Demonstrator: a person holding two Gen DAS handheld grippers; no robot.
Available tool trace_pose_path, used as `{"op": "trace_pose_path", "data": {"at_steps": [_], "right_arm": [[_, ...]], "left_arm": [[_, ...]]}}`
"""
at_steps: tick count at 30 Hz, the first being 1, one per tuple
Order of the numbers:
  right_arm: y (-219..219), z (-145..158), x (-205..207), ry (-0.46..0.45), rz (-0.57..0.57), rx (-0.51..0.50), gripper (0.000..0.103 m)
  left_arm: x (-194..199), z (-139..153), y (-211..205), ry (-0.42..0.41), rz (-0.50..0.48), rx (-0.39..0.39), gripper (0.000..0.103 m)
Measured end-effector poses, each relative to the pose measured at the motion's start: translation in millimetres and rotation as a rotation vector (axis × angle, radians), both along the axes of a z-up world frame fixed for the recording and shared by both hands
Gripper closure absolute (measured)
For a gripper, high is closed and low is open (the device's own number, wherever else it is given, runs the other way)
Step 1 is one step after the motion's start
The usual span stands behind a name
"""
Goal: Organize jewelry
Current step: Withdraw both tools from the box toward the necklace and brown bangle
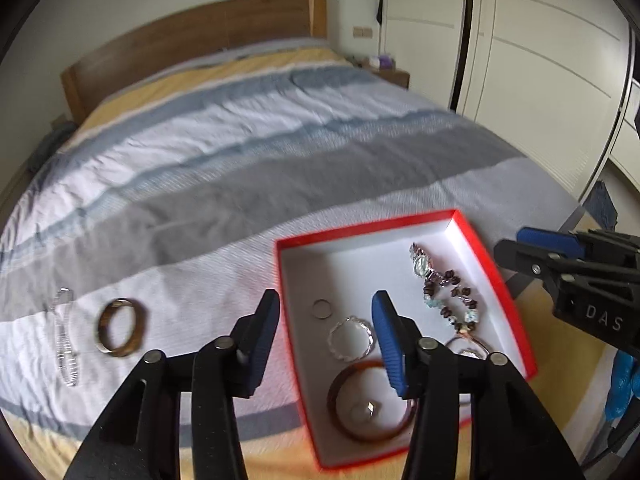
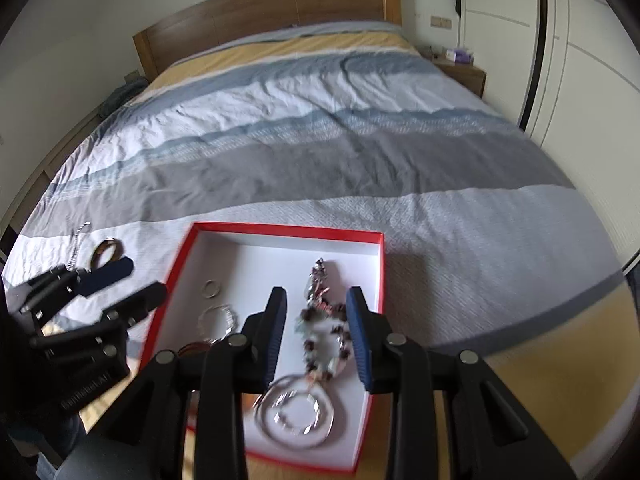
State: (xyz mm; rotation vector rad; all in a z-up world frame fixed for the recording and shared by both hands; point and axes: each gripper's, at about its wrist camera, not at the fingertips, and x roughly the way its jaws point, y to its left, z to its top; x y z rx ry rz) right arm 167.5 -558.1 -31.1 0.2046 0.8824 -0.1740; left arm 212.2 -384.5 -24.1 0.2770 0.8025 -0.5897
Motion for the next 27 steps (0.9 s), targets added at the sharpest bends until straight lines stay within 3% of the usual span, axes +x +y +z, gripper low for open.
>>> {"op": "trace_pose_path", "data": {"at_steps": [13,27], "right_arm": [[90.0,85.6,-78.1,-0.11,0.05,-0.038,0.071],[198.6,135.0,-138.3,-0.216,0.152,-0.031,0.071]], "left_arm": [[-69.2,74.6,106.5,-0.129,0.07,-0.032,0.05],[-150.3,127.4,232.2,-0.258,0.212,-0.077,0.045]]}}
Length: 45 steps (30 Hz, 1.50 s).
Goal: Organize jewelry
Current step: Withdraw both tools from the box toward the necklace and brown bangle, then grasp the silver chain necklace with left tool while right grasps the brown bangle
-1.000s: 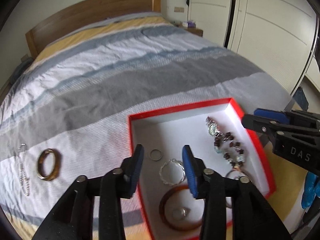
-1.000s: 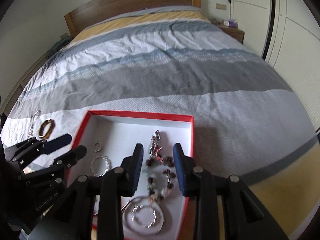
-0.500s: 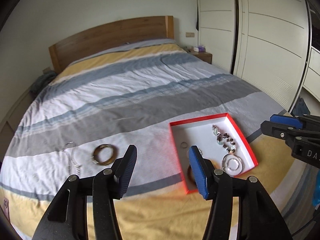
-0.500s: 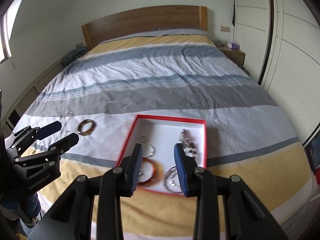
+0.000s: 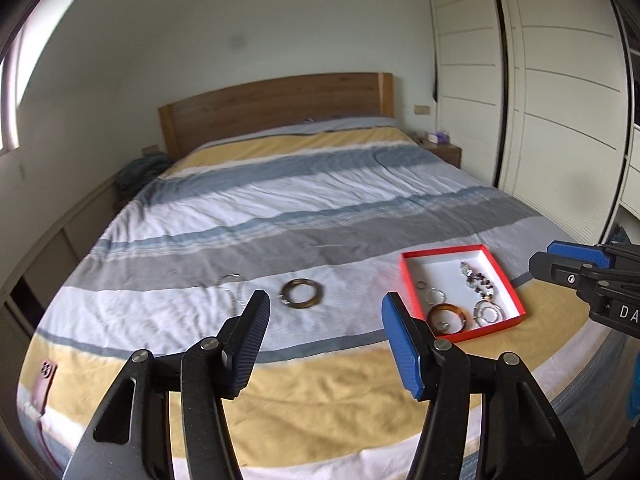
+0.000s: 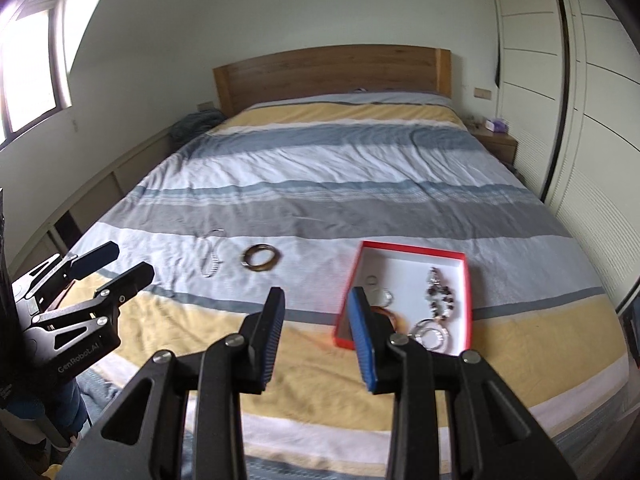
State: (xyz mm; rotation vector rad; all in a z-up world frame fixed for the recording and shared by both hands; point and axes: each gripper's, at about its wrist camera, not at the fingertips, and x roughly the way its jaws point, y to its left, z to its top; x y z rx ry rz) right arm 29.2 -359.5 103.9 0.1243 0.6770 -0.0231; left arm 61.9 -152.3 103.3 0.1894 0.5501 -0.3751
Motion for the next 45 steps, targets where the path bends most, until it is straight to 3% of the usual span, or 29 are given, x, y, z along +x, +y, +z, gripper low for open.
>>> {"op": "trace_pose_path", "data": {"at_steps": [7,14,25,32,45], "right_arm": [[49.5,7.8,0.1,-0.012,0.088,-0.021,0.071],[74.1,-11.2,38.0,0.029,0.149,-0.013,0.071],[84.8,-44.1,102.8,0.088,0.195,0.014,0.071],[87.4,-80.1,150.4,0.156,0.222,0.035,0.064],[85.8,-128.0,205.0,0.233,0.245,0.067,0.064]], "left_arm": [[-5.3,2.7,44.9,-0.012,0.087,-0.027,0.043],[33.7,-23.6,72.7,0.052,0.171,-0.02,0.043],[103.9,-69.6,94.9,0.16,0.252,0.007,0.043],[146.1,-106.4,104.3,0.243,0.293,0.019,0.043],[198.5,-152.2,110.6,0.322,0.333,0.041,0.043]]}}
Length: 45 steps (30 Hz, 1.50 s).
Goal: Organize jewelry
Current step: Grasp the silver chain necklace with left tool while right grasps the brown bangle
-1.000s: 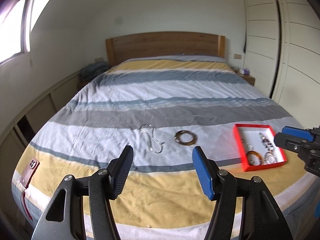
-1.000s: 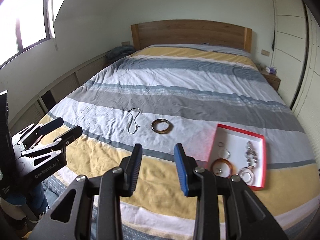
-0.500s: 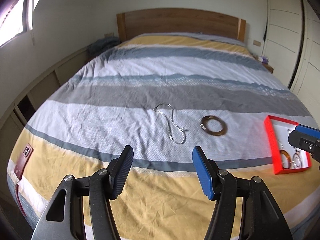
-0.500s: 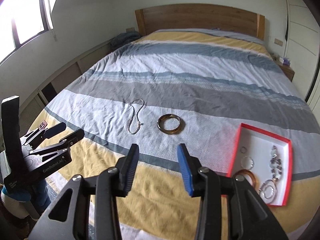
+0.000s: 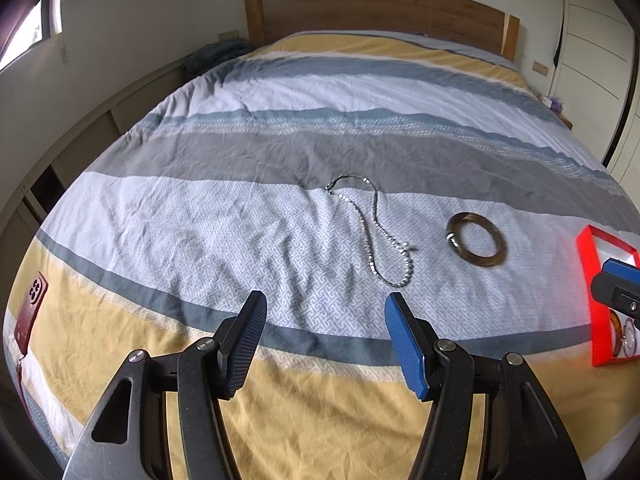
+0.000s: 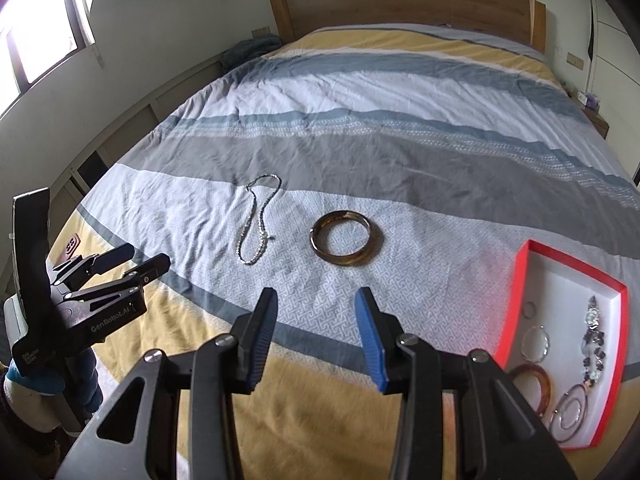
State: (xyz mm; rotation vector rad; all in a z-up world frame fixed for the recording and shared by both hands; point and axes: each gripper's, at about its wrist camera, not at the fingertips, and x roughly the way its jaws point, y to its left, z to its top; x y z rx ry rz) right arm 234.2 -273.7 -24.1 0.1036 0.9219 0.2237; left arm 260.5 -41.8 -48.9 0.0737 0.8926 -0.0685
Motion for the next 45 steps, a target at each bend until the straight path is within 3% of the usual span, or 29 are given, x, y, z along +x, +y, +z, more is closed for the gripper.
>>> {"op": "trace_pose_path", "data": {"at_steps": [11,24,29,38,45], "right_arm": [[-0.7,-31.9,33.1,0.047,0.006,0.002,0.064],[-12.2,-63.7,111.3,0.065,-0.032,-0.01,0.064],[-13.0,-86.7,135.9,0.091,-0.029,-0.032,0.064],[-7.7,-124.7,147.2,0.109,0.011,-0.071,0.064],[-5.9,-134.8,149.8,0.088,0.012,-0.076,0.065]], "left_arm": [[34.1,-25.7,10.9,0.034,0.005,-0.05,0.042],[113.7,-55.6,-22.6,0.078,-0.018,-0.111,0.04],[134.2,-80.2,-34.6,0.107,-0.019,-0.093,0.04],[139.7,-101.2,-39.6,0.062,-0.012,-0.056,0.036],[138.9,-105.6,-38.4,0.023,-0.01,-0.067,0.035]]}}
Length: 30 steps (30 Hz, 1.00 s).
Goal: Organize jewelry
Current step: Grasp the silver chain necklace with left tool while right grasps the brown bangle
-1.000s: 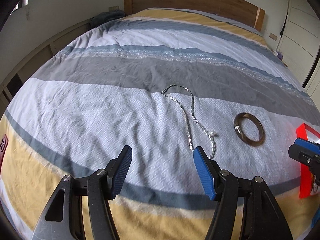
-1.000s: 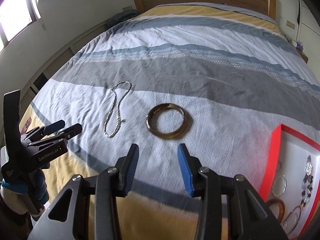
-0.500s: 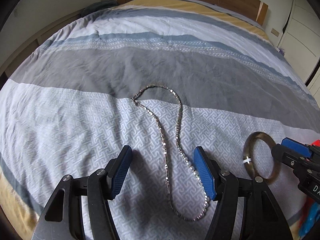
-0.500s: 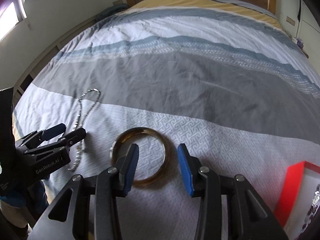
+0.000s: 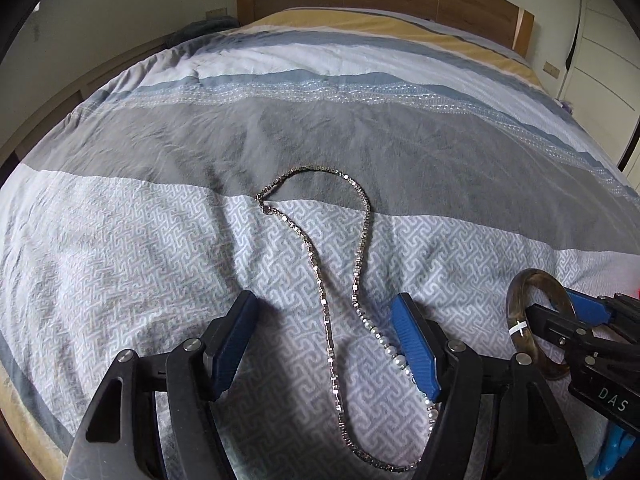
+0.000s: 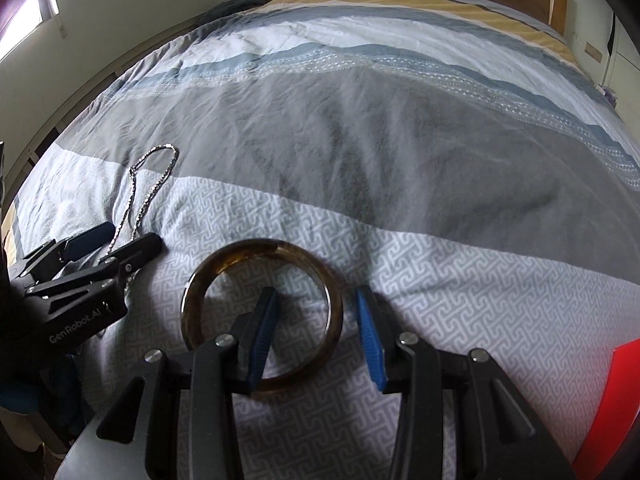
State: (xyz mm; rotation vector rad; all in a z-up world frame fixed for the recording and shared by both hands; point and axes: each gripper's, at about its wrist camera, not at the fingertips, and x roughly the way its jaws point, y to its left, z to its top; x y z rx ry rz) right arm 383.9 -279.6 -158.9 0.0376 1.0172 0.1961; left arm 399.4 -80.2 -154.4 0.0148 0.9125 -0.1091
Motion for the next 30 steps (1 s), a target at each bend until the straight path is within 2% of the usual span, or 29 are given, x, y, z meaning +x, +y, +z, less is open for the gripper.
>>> {"op": "trace_pose_path", "data": {"at_steps": [4,9,17,20,24,30], "right_arm": [[1.1,0.4,-1.8,-0.026,-0.005,-0.011,0.068],[-1.3,4.3,-3.3,-0.038,-0.023,-0.007,0.09],[-3.8,15.4,-11.1,-0.07,-0.028,-0.001,0.092],[-6.4,20.1,-16.2,-0.079,-0.032,0.003,0.093],[-8.2,30.1,-23.4,-0.098,-0.036,-0.005,0.094],[-13.1,54.3,-38.7,-0.131,-0.048,-0.002,0.094]], "left_arm": [[-1.1,1.2,0.6,-0.007,0.001,-0.003,0.036],[-4.0,4.9,-1.3,-0.018,-0.007,0.002,0.047],[-5.5,10.6,-0.9,-0.01,-0.002,-0.006,0.067],[-7.2,12.6,-2.3,-0.005,-0.002,-0.006,0.078],[-11.2,17.1,-5.2,0.005,-0.006,-0.011,0.098],[-26.5,30.9,-11.4,-0.002,-0.021,0.001,0.099]]}}
